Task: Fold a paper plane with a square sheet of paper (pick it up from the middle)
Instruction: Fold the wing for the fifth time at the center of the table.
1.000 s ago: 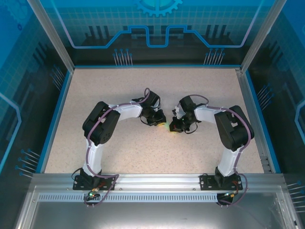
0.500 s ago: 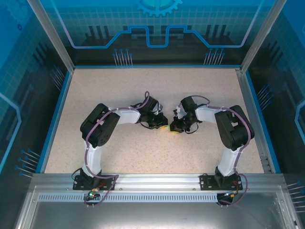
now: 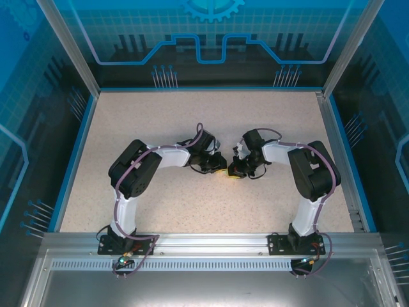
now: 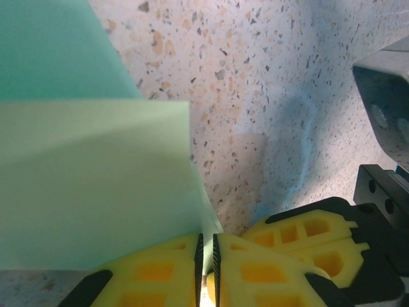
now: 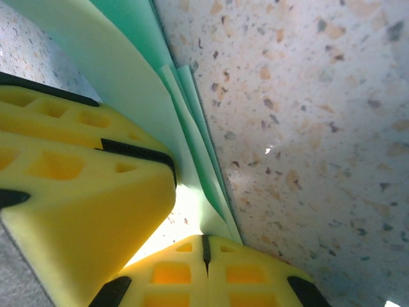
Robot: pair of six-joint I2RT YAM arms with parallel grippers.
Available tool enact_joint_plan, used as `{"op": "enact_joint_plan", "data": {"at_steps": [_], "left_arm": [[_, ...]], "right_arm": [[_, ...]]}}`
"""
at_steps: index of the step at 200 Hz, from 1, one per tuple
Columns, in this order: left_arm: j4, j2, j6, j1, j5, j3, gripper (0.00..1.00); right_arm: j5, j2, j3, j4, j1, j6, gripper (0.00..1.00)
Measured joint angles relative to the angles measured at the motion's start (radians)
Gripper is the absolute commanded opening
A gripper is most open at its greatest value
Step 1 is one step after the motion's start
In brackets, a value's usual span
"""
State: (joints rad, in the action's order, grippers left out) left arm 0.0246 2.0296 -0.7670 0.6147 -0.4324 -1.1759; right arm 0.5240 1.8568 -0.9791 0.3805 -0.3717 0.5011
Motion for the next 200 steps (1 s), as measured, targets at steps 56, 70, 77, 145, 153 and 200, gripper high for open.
{"op": "enact_joint_plan", "data": {"at_steps": [56, 70, 77, 145, 153, 200], "left_arm": [[0.024, 0.002, 0.027, 0.001, 0.045, -0.01, 0.15], [0.024, 0.003, 0.035, -0.008, 0.043, -0.01, 0.15], [0.023, 0.004, 0.038, -0.014, 0.043, -0.01, 0.15], [0.027, 0.015, 0.072, -0.086, 0.004, -0.015, 0.16], [0.027, 0.016, 0.079, -0.089, -0.002, -0.015, 0.16], [0.055, 0.019, 0.12, -0.134, -0.01, -0.03, 0.16]], "right_arm": [[0.009, 0.006, 0.0, 0.002, 0.007, -0.004, 0.0], [0.01, 0.006, 0.0, 0.003, 0.008, -0.004, 0.0], [0.01, 0.006, 0.001, 0.003, 0.008, -0.004, 0.0], [0.019, 0.009, 0.006, -0.001, 0.013, -0.005, 0.0], [0.019, 0.009, 0.008, -0.004, 0.013, -0.005, 0.0], [0.028, 0.009, 0.011, -0.009, 0.017, -0.005, 0.0]]}}
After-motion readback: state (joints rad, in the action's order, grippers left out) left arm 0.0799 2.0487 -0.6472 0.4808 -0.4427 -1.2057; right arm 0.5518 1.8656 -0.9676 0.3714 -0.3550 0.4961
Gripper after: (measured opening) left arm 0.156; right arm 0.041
